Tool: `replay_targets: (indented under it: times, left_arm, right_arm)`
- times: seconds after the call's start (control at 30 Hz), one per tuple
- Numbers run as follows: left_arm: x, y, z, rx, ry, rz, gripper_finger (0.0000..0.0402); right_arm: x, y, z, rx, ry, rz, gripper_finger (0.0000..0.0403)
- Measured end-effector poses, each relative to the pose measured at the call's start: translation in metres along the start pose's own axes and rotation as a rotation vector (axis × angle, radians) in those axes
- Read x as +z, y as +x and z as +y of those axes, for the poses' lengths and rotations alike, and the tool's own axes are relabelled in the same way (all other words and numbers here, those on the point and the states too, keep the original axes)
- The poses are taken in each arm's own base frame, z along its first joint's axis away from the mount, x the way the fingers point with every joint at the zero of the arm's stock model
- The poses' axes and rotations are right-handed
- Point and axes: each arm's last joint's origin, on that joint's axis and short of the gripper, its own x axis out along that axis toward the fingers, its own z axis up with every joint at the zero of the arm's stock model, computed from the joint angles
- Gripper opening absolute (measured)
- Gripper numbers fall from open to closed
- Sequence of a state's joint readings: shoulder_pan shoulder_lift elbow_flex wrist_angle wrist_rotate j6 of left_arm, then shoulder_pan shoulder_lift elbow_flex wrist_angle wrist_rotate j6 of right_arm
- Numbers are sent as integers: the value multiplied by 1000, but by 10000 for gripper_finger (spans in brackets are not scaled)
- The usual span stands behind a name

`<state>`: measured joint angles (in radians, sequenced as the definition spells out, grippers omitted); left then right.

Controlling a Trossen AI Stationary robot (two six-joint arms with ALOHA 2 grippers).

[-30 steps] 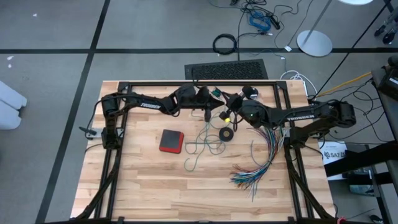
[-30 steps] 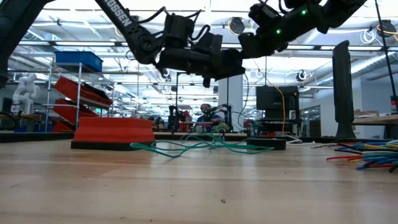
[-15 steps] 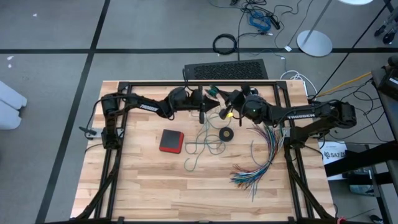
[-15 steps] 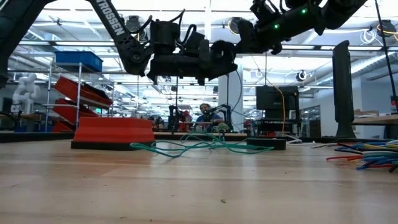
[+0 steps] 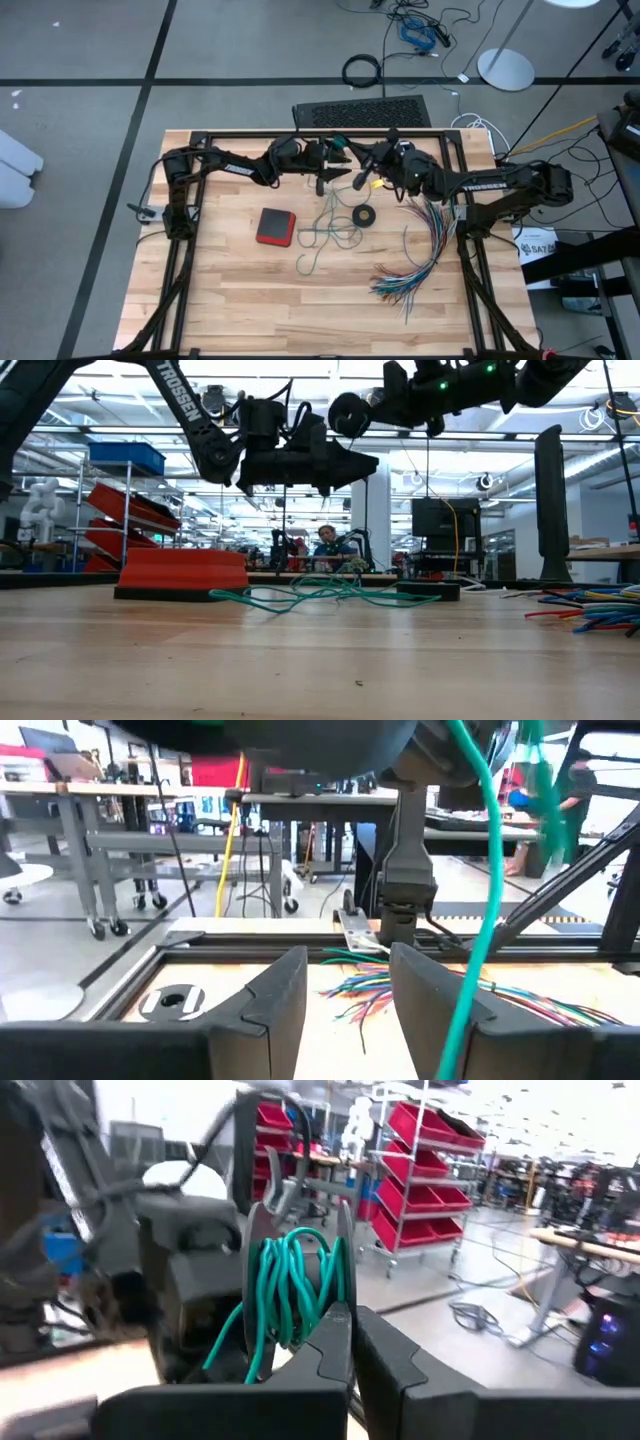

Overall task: Coiling cords
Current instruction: Coil the green wire cable on the spool

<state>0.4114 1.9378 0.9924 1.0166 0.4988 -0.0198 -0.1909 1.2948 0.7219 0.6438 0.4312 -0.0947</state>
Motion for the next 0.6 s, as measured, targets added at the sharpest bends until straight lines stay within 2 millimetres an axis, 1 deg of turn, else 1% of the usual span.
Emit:
replay_targets:
  times: [0.13, 0.27, 0.47, 0.6]
  left_arm:
    - [-5, 0, 2, 5, -1, 2, 152]
    - [-8, -2, 6, -50, -17, 7, 152]
    - [-7, -8, 13, -118, -36, -6, 152]
    - [-3, -10, 14, -175, -20, -30, 152]
  right_arm:
    - [8, -4, -2, 20, 19, -34, 0]
    - [16, -11, -6, 18, 20, -49, 0]
    - [32, -27, -15, 14, 3, -50, 0]
    - [39, -36, -20, 14, 3, -50, 0]
